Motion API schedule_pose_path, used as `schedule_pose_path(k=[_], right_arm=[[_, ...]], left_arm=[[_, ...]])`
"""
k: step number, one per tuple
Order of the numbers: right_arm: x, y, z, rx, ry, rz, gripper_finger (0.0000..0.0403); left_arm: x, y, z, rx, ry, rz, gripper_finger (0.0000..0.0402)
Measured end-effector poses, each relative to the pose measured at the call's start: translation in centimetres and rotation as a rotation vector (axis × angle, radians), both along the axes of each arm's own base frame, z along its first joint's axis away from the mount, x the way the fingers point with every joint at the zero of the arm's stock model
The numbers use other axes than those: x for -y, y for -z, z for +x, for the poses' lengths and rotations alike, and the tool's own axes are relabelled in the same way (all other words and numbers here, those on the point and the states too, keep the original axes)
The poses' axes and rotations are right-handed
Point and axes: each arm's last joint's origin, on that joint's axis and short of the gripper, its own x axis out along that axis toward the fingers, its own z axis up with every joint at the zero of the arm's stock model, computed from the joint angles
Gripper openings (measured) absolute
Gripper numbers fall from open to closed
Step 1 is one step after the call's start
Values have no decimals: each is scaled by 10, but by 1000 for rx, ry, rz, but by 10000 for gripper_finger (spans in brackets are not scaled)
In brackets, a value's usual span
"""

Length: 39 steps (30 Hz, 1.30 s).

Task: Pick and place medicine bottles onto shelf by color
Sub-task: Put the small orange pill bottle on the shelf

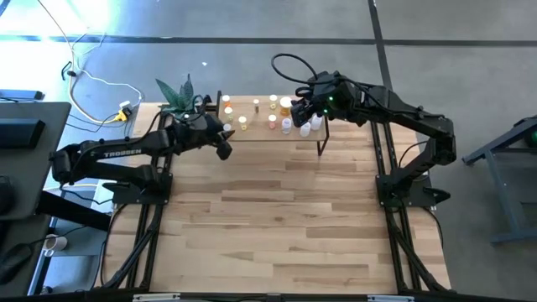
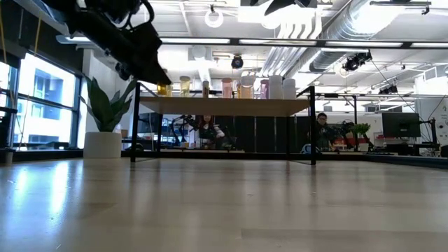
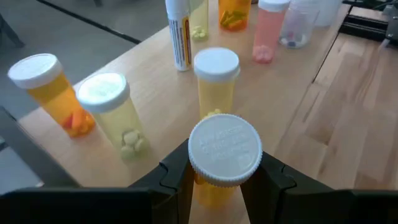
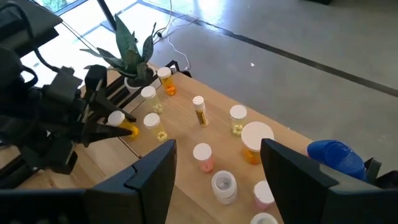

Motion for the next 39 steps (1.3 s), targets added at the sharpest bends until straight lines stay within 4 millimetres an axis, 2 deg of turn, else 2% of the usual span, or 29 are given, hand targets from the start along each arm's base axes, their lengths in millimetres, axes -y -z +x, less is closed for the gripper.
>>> schedule_pose_path(k=[10,23,39], right_arm=[[0,0,0,-4,-1,-4,224],[0,1,-1,-19,-1,0,224],[0,1,-1,-19,-2,0,224]], left_arm=[[-12,1,9,-21,13,-51,99],[-16,1,6,-17,-1,-58,104],[-16,-1,6,39,-37,-103,215]])
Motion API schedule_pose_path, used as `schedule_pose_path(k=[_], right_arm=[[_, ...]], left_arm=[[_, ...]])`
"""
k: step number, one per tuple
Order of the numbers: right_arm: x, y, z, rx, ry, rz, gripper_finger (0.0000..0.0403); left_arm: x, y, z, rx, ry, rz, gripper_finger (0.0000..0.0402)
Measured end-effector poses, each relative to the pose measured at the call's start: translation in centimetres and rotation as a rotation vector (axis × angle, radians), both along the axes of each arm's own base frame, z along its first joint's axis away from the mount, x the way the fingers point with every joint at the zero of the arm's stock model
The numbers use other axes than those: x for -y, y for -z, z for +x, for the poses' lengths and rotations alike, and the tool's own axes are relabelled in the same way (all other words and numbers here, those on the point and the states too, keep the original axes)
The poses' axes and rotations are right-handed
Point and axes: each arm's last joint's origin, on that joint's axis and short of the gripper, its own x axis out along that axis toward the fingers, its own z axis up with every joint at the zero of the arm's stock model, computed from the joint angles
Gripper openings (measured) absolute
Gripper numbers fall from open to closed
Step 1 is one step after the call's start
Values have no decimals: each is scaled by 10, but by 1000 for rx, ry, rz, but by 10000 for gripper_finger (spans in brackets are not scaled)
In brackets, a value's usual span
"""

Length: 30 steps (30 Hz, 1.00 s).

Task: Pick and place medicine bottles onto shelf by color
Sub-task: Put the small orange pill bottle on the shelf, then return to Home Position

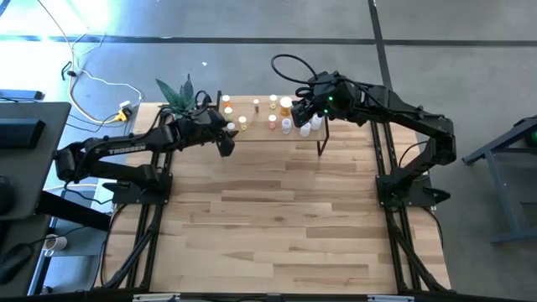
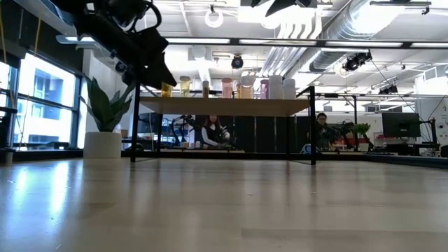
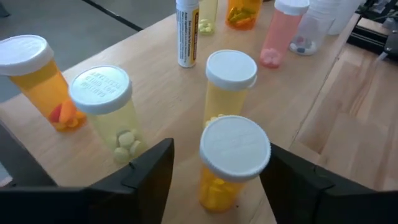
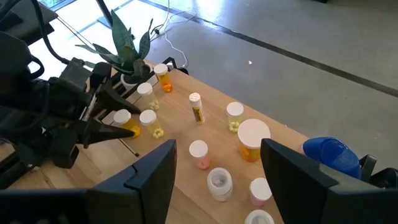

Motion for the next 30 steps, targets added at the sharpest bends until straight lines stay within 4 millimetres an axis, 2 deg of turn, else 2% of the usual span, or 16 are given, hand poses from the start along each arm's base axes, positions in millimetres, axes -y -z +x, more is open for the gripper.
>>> schedule_pose_path(k=[9,21,27,30], right_arm=[[0,0,0,0,0,0,224],[0,0,0,-13,-13,-15,224],[0,0,0,-15,-14,-16,224],[0,0,0,-15,-14,-16,224]], left_arm=[[5,-15,-10,49,-22,46,225],[19,-46,-31,206,-35,124,225],[33,-69,-47,378,44,101,225],[41,-79,-57,420,104,146,225]])
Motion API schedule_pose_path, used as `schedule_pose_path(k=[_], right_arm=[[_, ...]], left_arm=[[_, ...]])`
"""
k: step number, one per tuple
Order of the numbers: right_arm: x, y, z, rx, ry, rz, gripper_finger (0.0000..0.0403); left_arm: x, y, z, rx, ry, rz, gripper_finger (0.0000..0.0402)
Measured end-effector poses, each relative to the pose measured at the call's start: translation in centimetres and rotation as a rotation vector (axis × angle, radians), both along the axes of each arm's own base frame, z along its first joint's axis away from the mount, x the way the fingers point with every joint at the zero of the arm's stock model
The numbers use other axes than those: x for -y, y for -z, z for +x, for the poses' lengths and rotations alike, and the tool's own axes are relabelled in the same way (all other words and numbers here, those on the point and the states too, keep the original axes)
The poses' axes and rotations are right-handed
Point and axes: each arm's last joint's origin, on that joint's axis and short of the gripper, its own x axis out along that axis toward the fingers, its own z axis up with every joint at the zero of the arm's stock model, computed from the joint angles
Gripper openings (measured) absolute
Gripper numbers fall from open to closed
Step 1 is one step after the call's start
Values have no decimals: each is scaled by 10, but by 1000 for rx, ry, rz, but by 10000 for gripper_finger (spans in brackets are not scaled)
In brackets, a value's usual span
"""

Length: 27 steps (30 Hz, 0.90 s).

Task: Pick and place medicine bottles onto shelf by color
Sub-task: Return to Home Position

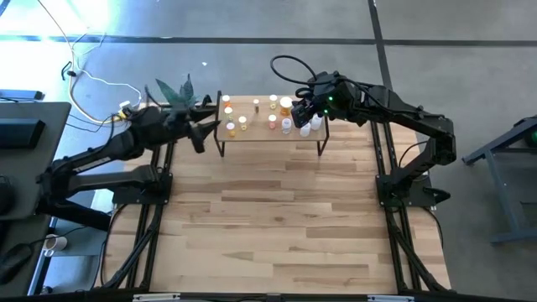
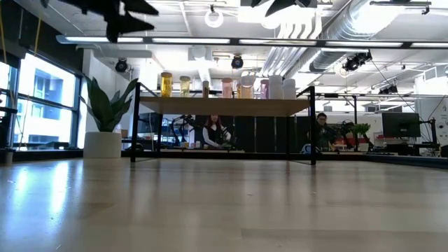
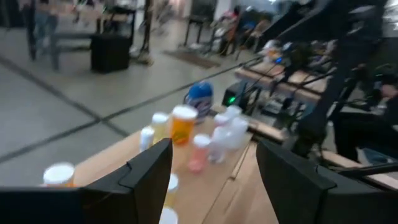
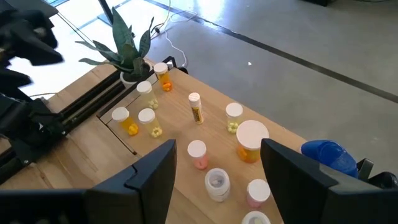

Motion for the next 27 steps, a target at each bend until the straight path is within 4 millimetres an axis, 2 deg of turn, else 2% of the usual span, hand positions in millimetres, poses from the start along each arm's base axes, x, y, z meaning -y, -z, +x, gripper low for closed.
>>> schedule_pose_path(k=[7,13,20,27], right_arm=[[-2,0,0,6,-2,6,224],[-8,0,2,17,-12,19,224],[-18,-1,5,35,-42,23,224],[-21,-8,10,132,-49,16,224]], left_arm=[[16,-13,-21,65,70,71,225],[25,-6,-19,2,138,41,225],[41,28,-8,19,290,39,225],[54,64,-10,105,358,-9,225]])
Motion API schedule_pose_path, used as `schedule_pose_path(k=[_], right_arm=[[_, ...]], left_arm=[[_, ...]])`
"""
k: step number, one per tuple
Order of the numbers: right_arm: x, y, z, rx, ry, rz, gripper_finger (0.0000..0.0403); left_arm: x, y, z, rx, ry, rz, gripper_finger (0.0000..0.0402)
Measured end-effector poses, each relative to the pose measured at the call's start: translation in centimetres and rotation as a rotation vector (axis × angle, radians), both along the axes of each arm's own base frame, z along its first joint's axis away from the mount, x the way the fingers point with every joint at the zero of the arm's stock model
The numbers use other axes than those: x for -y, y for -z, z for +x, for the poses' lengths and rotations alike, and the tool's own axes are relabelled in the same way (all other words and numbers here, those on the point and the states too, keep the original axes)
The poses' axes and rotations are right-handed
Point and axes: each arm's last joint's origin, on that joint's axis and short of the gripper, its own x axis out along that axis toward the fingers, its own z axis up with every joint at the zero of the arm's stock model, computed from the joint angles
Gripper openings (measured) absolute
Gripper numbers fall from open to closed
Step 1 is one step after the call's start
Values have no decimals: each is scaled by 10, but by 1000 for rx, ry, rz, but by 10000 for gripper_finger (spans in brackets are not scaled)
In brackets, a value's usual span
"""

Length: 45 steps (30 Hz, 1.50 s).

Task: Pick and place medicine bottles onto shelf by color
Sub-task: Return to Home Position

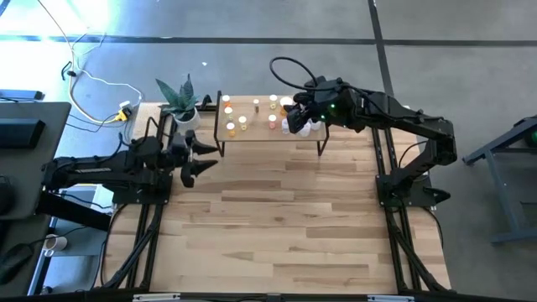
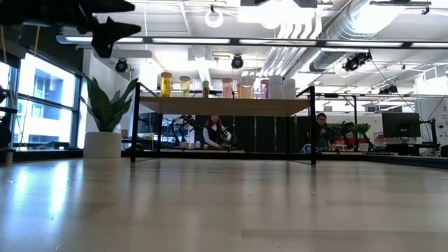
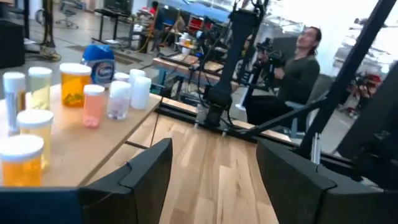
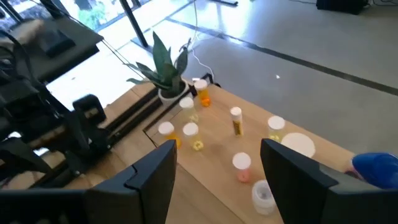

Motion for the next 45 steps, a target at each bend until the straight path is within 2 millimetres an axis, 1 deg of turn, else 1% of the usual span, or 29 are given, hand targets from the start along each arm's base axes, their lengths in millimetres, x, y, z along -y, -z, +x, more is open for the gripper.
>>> schedule_pose_path(k=[2,11,18,27,31,39,42,45], right_arm=[[0,-1,0,7,-1,-4,224],[0,-1,0,6,-3,-6,224],[0,-1,0,-4,-11,-19,224],[0,-2,-2,-47,-52,-79,224],[0,-11,-13,-28,-70,-100,224],[-7,-41,-60,36,-91,-189,224],[-13,-45,-75,9,-116,-210,224],[-19,-41,-83,-58,-104,-207,224]], left_arm=[[2,8,-2,17,-7,-15,225],[7,34,-18,103,-30,-31,225],[7,56,-21,138,-43,-64,225],[7,85,-19,47,-47,-91,225],[7,89,-19,4,-33,-89,225],[7,88,-19,-9,-29,-21,225],[7,89,-19,-17,-29,-21,225],[7,89,-19,-17,-29,-21,225]])
